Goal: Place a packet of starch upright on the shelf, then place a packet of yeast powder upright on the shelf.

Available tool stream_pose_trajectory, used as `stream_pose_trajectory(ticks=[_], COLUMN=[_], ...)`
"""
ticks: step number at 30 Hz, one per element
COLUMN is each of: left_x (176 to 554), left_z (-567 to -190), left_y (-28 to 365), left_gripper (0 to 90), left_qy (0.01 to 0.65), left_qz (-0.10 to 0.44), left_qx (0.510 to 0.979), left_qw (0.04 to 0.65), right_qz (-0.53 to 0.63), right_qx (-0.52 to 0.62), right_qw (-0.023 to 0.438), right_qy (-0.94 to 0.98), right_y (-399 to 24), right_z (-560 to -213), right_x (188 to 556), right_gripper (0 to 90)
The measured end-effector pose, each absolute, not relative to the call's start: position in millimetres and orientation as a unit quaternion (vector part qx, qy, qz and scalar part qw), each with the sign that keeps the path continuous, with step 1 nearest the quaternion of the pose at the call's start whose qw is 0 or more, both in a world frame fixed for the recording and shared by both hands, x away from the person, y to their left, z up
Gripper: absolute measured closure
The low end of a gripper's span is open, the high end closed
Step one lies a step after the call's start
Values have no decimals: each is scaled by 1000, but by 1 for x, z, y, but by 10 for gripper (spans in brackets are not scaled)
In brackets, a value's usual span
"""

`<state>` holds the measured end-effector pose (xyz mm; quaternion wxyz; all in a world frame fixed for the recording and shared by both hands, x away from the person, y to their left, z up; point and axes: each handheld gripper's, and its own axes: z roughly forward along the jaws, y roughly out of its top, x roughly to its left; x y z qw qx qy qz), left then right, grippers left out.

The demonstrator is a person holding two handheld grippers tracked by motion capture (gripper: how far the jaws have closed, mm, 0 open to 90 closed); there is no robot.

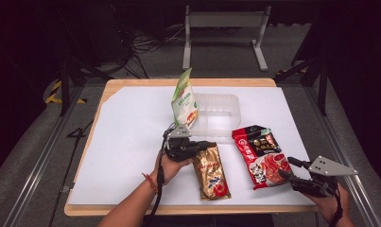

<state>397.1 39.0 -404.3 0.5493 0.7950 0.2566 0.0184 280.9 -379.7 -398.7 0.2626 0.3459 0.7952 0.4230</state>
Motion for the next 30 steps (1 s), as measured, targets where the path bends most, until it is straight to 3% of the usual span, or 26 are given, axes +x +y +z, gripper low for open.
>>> stream_pose_trajectory(ticks=[12, 30], left_x=[384, 384], left_z=[-369, -346], left_y=[70, 71], left_gripper=[882, 883], left_qy=[257, 275], left_qz=[28, 59], left_qx=[742, 704], left_qw=[619, 652], right_qz=[420, 421], right_qx=[350, 351], right_qw=[262, 259], right_qy=[795, 795], right_y=[-382, -382], right_z=[-400, -403], right_x=[284, 285], right_gripper=[428, 419])
